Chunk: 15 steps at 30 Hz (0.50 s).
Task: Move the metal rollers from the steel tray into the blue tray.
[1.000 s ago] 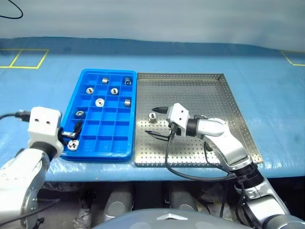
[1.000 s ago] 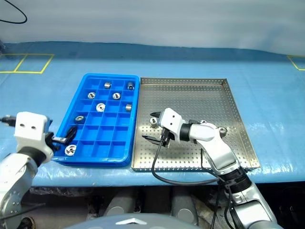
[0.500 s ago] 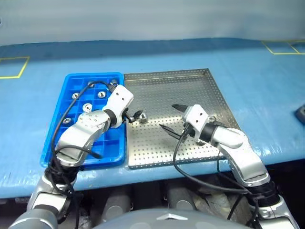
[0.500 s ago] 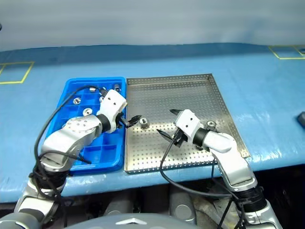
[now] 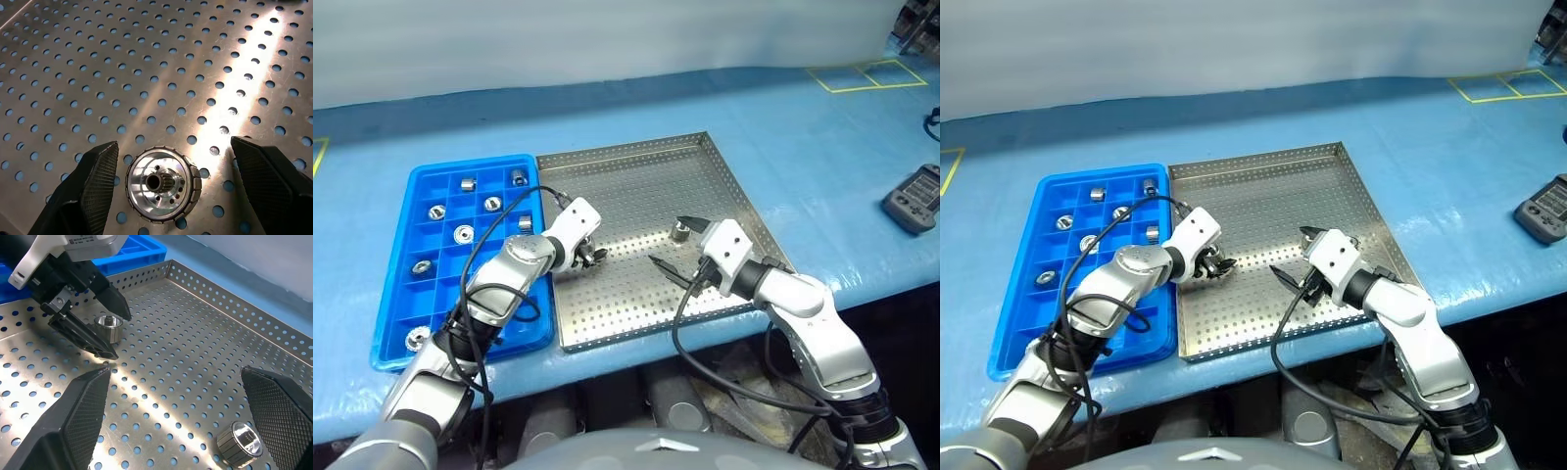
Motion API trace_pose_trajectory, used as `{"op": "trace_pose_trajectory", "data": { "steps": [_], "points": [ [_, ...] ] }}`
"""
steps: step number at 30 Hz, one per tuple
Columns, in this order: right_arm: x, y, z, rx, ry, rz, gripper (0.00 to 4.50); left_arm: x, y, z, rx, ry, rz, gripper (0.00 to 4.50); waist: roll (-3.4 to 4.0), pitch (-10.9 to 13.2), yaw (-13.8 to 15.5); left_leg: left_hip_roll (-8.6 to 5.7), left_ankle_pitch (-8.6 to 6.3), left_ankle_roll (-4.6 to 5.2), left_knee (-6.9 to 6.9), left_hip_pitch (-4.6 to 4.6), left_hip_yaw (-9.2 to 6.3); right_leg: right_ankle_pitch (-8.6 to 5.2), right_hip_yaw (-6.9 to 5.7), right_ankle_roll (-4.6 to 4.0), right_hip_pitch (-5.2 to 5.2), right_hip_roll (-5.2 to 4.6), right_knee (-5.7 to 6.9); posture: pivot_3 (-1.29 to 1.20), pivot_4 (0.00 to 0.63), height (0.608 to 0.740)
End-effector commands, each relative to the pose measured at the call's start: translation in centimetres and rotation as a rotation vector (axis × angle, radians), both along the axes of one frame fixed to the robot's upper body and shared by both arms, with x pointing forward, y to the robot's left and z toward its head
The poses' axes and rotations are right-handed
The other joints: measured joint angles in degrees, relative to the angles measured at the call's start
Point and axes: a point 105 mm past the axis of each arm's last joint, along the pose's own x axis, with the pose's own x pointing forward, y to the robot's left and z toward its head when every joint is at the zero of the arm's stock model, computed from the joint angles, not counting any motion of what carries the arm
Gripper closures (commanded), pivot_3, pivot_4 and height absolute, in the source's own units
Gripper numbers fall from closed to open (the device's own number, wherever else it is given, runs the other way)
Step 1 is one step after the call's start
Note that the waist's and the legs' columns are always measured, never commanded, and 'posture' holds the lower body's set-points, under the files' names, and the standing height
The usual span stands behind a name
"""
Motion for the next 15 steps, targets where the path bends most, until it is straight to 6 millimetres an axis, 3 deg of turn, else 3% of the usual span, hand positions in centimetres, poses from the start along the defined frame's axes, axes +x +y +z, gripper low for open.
{"op": "trace_pose_trajectory", "data": {
  "steps": [1, 3, 7, 13, 15],
  "points": [
    [-0.06, 0.35, 1.20, 0.012, -0.044, 0.019, 0.00, 0.65, 0.52, 0.87, 0.024, -0.041, 0.033, 0.52, 0.00, 0.00, -0.12, 0.00, 0.00, 0.00, 0.00, 0.00, 0.00, 0.00, 0.01, 0.01, 0.00, 0.00, 0.00, -0.32, 0.150, 0.740],
    [-0.03, 0.49, 1.23, 0.013, -0.045, 0.024, 0.00, 0.75, 0.74, 0.77, 0.023, -0.038, 0.051, 0.52, 0.00, 0.00, -0.18, 0.00, 0.00, 0.00, 0.00, 0.00, 0.00, 0.01, 0.01, 0.01, 0.00, 0.00, 0.00, -0.31, 0.150, 0.740],
    [0.00, 0.63, 1.29, 0.014, -0.047, 0.031, 0.00, 0.77, 0.69, 0.42, 0.022, -0.026, 0.054, 1.37, 0.01, -0.01, -0.18, 0.00, 0.00, 0.00, 0.00, 0.01, 0.00, 0.01, 0.02, 0.02, -0.01, 0.00, 0.02, -0.31, 0.150, 0.740],
    [0.00, 0.71, 1.34, 0.016, -0.049, 0.034, 0.00, 0.66, 0.51, 0.06, 0.013, -0.009, 0.051, 1.37, 0.02, -0.01, -0.19, 0.00, 0.01, -0.01, 0.00, 0.03, -0.01, 0.03, 0.04, 0.03, -0.01, 0.00, 0.04, -0.31, 0.150, 0.740],
    [-0.03, 0.74, 1.33, 0.016, -0.047, 0.036, 0.00, 0.67, 0.51, 0.03, 0.009, -0.007, 0.052, 1.75, 0.02, -0.01, -0.14, 0.00, 0.01, -0.01, 0.00, 0.03, 0.00, 0.03, 0.04, 0.03, -0.01, -0.01, 0.04, -0.31, 0.150, 0.740]
  ]
}}
